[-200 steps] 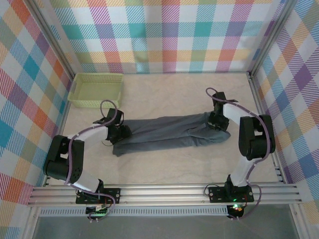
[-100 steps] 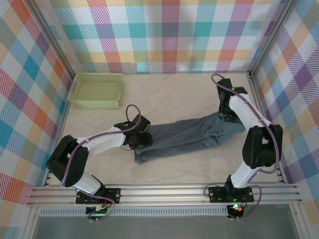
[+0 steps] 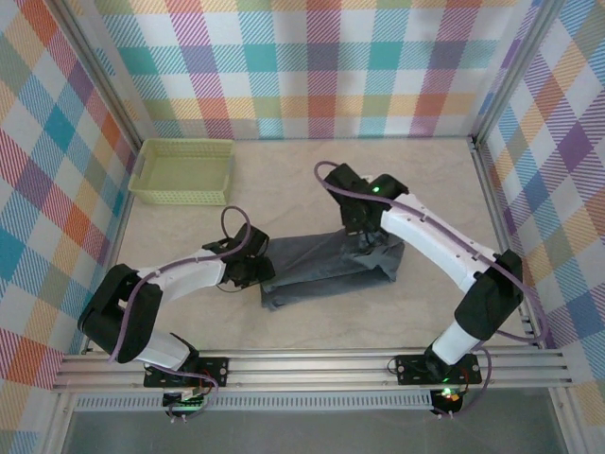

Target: Fold the inside-out t-shirt

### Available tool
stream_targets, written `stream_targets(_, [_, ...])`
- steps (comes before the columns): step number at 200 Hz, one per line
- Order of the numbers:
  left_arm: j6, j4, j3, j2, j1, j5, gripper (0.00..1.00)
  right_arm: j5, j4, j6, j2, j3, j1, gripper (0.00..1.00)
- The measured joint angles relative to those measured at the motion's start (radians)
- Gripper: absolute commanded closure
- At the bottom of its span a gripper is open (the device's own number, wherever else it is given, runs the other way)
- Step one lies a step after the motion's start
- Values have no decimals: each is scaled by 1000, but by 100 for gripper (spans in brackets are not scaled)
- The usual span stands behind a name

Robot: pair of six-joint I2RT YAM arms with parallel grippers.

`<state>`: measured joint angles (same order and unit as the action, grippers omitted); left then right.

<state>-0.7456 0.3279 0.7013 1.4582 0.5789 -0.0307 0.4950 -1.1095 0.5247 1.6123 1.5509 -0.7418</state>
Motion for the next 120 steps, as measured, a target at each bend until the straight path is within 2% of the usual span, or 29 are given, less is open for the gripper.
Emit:
stream_targets(28, [-14, -58, -45, -16, 7, 6, 63, -129, 66, 93, 48, 10, -62, 100])
stream_targets(57, [-30, -97, -77, -30, 24, 37, 68, -216, 114, 170, 183, 98, -129, 100])
stream_targets(89, [-49, -123, -99, -33, 43, 76, 72, -275, 142, 218, 322, 217, -192, 100])
stream_targets(120, [-62, -154, -125, -41, 51, 94, 73, -305, 149, 246, 361, 272, -220, 100])
